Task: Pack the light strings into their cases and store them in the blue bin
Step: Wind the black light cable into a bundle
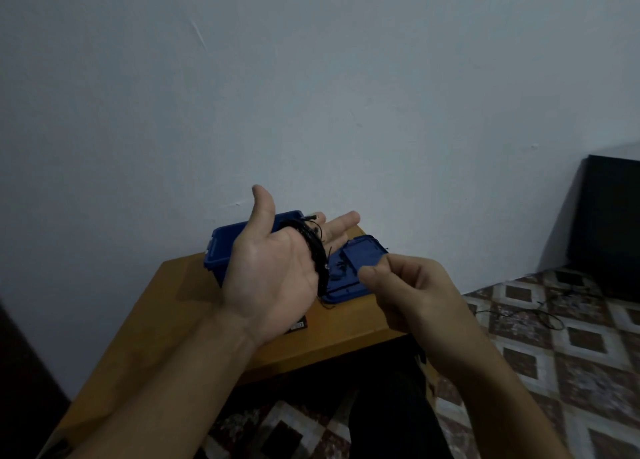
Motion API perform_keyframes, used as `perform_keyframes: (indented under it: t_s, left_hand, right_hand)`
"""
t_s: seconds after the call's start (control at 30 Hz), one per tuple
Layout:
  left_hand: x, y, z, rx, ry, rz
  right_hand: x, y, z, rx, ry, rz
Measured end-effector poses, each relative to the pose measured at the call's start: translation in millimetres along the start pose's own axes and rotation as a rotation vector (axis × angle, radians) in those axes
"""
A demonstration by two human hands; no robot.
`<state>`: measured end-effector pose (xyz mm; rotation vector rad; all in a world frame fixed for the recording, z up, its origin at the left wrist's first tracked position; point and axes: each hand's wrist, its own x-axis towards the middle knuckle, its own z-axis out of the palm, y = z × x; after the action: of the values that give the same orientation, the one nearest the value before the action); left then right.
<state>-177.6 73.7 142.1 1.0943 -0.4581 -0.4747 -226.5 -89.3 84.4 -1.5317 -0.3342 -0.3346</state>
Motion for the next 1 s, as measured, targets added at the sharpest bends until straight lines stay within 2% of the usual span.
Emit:
perform_keyframes:
  t_s: [0.27, 0.67, 1.0]
  left_hand:
    - [-0.2, -9.2, -7.7, 0.27, -0.013, -0.148]
    - [9.3, -15.1, -19.9, 0.376, -0.108, -0.321]
    - [8.8, -18.9, -19.3, 0.542, -0.199, -0.35]
  right_hand:
    - [-0.4, -2.2, -4.9, 0.11, 0.062, -0.034]
    - [-1.2, -1.8, -4.8, 0.104, 0.023, -0.061]
    - [-2.8, -7.7, -3.4, 0.113, 0.051, -0.111]
